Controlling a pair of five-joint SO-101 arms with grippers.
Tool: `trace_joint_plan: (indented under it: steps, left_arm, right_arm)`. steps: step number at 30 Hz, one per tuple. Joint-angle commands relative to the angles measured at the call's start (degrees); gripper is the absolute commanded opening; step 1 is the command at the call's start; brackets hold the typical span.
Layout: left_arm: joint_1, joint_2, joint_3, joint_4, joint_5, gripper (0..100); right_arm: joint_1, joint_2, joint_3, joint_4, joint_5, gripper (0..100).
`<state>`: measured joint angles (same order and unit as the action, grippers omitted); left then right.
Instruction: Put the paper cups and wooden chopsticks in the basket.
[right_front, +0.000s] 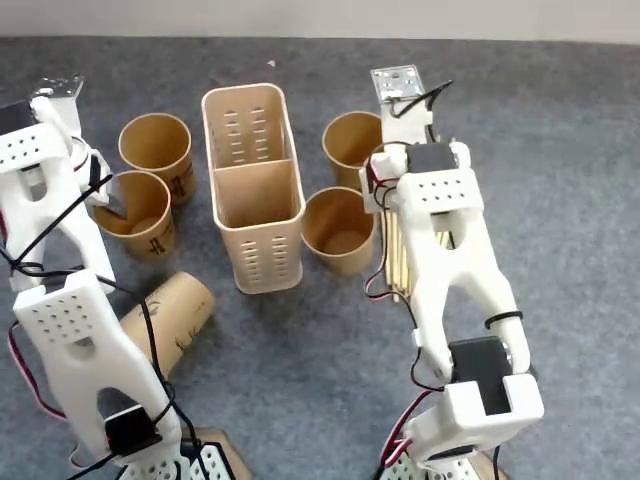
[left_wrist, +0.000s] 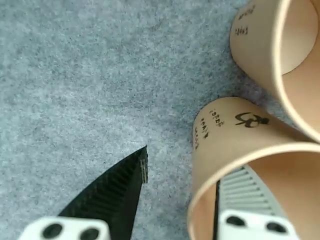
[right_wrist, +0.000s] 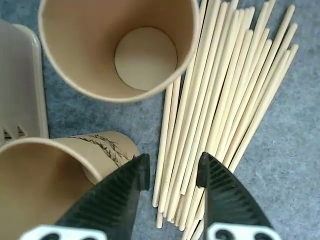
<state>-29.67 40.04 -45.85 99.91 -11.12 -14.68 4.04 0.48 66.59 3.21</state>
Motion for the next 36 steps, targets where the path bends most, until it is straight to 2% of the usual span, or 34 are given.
trace_joint_plan:
  steps: [1, 12, 23, 28, 30, 32, 36]
  left_arm:
    - [1.01, -0.75, -1.8, -0.62, -0.7, 24]
    - [1.01, -0.75, -1.8, -0.7, -0.7, 24]
    - [1.01, 1.01, -2.07, -0.7, -0.7, 23]
    - [1.8, 7.69, -2.15, -4.04, -0.79, 13]
    - [1.98, 9.8, -2.33, -4.92, -3.69, 7]
    - [2.07, 9.98, -4.09, -4.66, -7.12, 0]
    - [1.45, 9.54, -11.38, 0.09, -7.65, 0]
  right_arm:
    - [1.36, -0.75, -3.3, 1.89, -0.09, 16.4]
    - [0.4, -0.22, -14.46, 9.19, -0.35, 16.4]
    - [-2.07, 5.67, 1.36, -0.31, -0.18, 16.3]
    - [-2.07, 7.16, 1.63, -0.66, -0.09, 12.6]
    - [-2.07, 7.16, 1.63, -0.66, 0.0, 5.0]
    - [-2.07, 6.9, 1.63, -0.57, 0.0, 3.0]
    - [-2.07, 6.73, 1.54, -0.48, 0.0, 0.2]
